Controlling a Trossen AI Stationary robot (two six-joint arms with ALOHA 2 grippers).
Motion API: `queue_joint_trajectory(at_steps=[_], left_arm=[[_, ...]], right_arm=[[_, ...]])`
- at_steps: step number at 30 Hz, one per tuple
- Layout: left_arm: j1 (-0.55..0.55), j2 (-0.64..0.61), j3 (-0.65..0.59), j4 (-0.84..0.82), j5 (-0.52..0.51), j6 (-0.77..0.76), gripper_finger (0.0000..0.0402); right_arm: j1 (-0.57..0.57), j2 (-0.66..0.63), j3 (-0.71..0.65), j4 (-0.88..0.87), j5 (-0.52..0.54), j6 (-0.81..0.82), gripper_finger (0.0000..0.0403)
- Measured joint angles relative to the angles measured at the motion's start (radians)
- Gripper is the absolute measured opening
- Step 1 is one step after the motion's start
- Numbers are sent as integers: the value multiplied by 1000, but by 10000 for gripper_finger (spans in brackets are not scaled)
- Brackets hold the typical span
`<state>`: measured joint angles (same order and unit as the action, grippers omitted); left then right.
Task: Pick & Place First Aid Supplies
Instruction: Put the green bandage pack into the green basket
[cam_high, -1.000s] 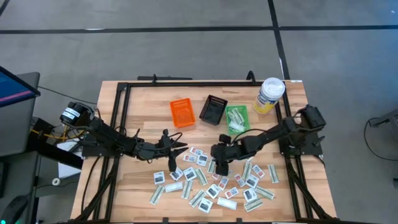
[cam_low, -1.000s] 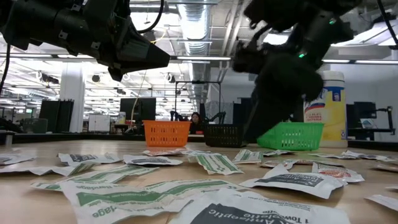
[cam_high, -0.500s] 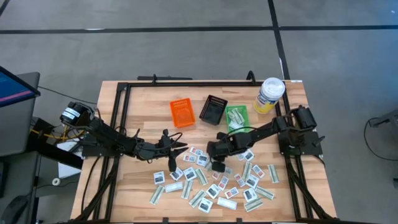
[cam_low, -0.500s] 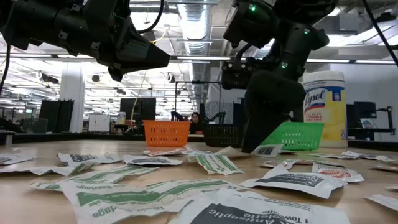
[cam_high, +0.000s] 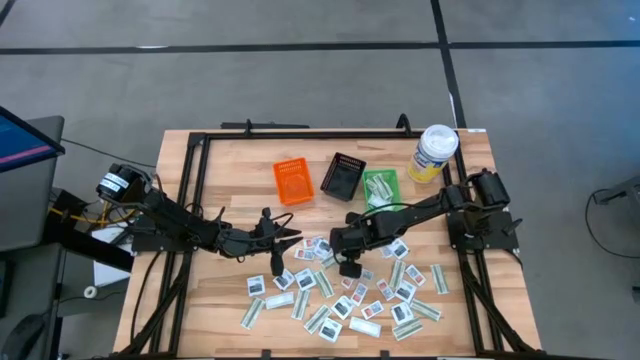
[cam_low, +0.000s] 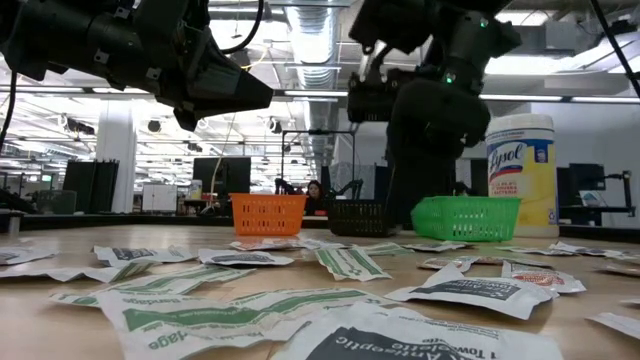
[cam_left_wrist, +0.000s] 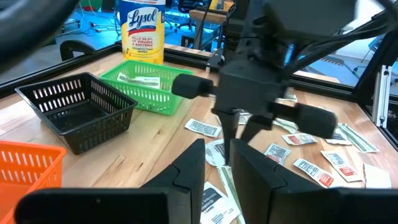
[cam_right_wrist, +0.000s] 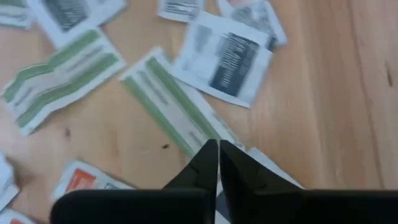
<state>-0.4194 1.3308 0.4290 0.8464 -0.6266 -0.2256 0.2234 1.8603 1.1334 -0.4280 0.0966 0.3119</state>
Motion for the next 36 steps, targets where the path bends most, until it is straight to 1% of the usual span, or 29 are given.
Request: queue_joint_trajectory(at_steps=[4,9,12,16,19,23,28,30,36], left_arm=[[0,0,0,0,0,0,76],[0,0,0,0,0,0,76],[0,0,0,0,0,0,76],[0,0,0,0,0,0,76],[0,0,0,0,0,0,76],[0,0,0,0,0,0,76],[0,0,0,0,0,0,76],[0,0,0,0,0,0,76],[0,0,-1,-4,3,0,76]], right_arm=[[19,3,6,26,-1,-64,41],[23,10,4,38,7,-69,98],[15,10,1,40,36,-87,135],[1,10,1,42,-7,-138,175],[-2,10,1,42,-13,-130,190],[-6,10,1,40,-14,-130,182],[-23,43,0,31,-23,-128,152],[-32,76,4,64,-48,-130,141],[-44,117,6,50,-45,-129,109]])
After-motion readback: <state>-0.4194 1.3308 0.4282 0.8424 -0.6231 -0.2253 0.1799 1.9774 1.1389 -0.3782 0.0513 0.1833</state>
